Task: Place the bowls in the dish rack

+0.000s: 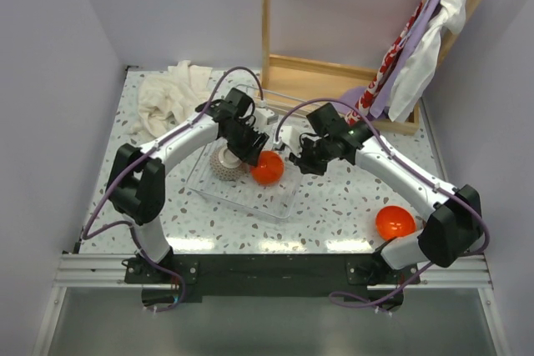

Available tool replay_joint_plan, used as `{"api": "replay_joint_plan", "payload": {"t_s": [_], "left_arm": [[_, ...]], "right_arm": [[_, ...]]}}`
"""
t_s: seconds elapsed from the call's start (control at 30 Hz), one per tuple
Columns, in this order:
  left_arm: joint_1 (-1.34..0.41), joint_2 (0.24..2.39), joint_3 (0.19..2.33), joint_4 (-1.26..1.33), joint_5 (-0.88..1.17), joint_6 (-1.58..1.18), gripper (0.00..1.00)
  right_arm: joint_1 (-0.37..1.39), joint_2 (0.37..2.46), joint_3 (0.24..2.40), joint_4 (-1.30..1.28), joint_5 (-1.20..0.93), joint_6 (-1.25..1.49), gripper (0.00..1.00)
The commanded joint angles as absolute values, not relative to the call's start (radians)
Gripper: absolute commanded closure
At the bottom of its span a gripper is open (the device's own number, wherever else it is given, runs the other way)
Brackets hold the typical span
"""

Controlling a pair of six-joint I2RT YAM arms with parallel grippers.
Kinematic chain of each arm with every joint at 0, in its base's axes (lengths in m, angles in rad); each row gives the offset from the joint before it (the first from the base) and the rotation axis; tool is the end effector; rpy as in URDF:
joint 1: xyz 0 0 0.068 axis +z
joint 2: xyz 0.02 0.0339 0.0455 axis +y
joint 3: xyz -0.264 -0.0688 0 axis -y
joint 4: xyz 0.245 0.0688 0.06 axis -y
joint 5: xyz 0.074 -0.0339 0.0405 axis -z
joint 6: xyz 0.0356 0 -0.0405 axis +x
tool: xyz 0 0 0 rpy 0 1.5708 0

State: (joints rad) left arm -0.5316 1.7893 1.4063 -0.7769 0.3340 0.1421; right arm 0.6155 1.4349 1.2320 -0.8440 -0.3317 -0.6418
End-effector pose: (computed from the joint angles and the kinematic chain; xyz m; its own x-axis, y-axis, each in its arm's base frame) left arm 0.3129 -0.1976 0.2366 -0.6985 0.5660 -0.4380 0.6977 0.6746 -0.2409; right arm 0.2302 0.1770 0.2912 -0.1599 -0.8063 -0.5695 -0.9670 0.2438 -0.0736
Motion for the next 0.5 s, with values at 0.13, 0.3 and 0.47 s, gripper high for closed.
{"api": "replay_joint_plan", "payload": {"t_s": [0.13, 0.3, 0.47], "left_arm": [[-0.525, 1.772, 1.548, -0.796, 0.17, 0.205, 0.44], [-0.525, 1.747, 1.591, -0.802, 0.172, 0.215, 0.43], [-0.522, 1.686, 1.629, -0.749, 0.082, 0.23, 0.41]], "right_arm": [[0.63, 1.459, 1.307, -0.81, -0.337, -0.626, 0.91], [0.627, 1.439, 1.298, -0.807, -0.29, -0.576, 0.91], [0.58, 1.329, 1.259, -0.961, -0.214, -0.554, 0.79]]}}
